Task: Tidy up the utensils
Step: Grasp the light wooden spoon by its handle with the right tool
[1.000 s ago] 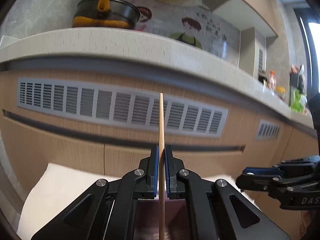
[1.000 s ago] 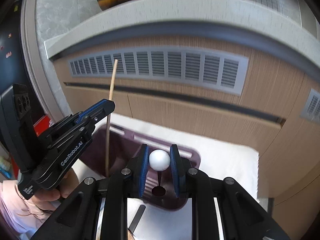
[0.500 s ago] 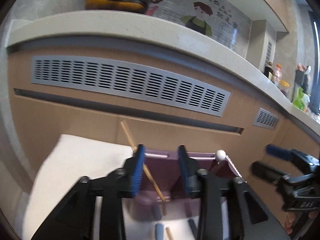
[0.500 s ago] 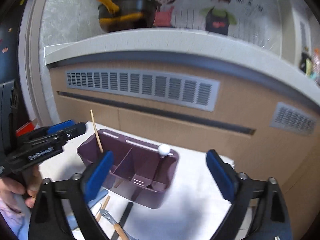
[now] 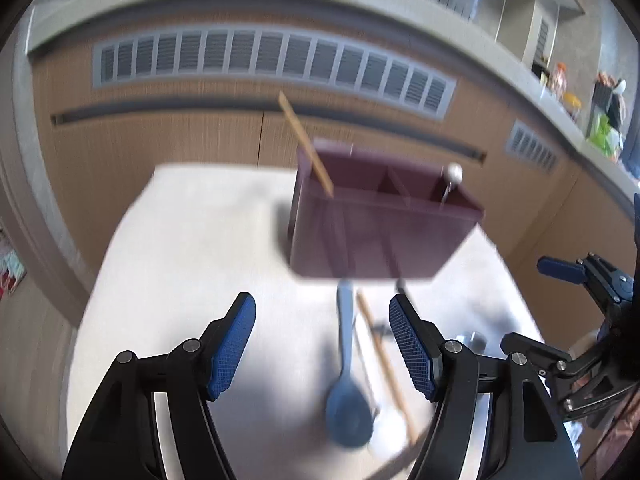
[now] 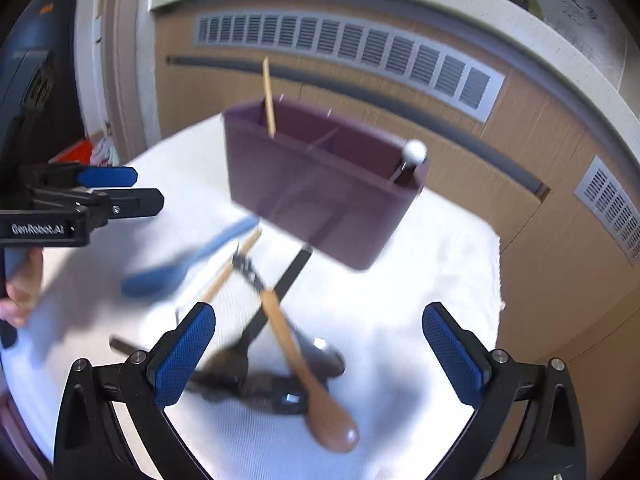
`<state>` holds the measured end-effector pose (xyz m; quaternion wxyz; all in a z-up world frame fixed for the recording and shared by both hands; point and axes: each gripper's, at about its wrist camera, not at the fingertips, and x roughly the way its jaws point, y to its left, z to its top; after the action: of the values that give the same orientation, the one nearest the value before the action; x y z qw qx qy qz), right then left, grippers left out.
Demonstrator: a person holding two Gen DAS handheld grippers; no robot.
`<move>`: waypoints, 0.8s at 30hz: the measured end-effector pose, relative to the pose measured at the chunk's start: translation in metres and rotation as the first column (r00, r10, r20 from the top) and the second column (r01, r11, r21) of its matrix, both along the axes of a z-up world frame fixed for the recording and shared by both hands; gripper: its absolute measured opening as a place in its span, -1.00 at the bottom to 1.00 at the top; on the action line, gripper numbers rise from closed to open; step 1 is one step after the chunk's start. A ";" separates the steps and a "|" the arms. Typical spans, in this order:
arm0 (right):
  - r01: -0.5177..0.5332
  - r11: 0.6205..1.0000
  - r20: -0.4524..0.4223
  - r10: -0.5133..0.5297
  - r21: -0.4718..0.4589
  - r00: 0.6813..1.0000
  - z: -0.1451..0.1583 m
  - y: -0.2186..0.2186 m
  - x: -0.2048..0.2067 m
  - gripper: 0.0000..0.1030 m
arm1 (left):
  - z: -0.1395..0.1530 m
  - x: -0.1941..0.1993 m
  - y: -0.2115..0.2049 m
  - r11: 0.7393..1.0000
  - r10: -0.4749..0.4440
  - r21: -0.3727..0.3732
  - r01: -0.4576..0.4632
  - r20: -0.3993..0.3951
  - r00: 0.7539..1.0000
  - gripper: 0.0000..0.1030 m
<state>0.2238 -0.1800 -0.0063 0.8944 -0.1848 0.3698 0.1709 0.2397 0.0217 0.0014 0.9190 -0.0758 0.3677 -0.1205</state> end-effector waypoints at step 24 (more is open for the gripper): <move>0.018 0.998 -0.245 -0.001 0.067 0.969 -0.050 -0.026 0.010 -0.84 | -0.041 -0.027 -0.007 0.992 -0.114 0.037 0.121 -0.142 0.983 0.35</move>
<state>0.2336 -0.2059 -0.0562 0.8485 -0.1296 0.4721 0.2010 0.2126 0.0149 -0.0393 0.8838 -0.0414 0.4375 -0.1606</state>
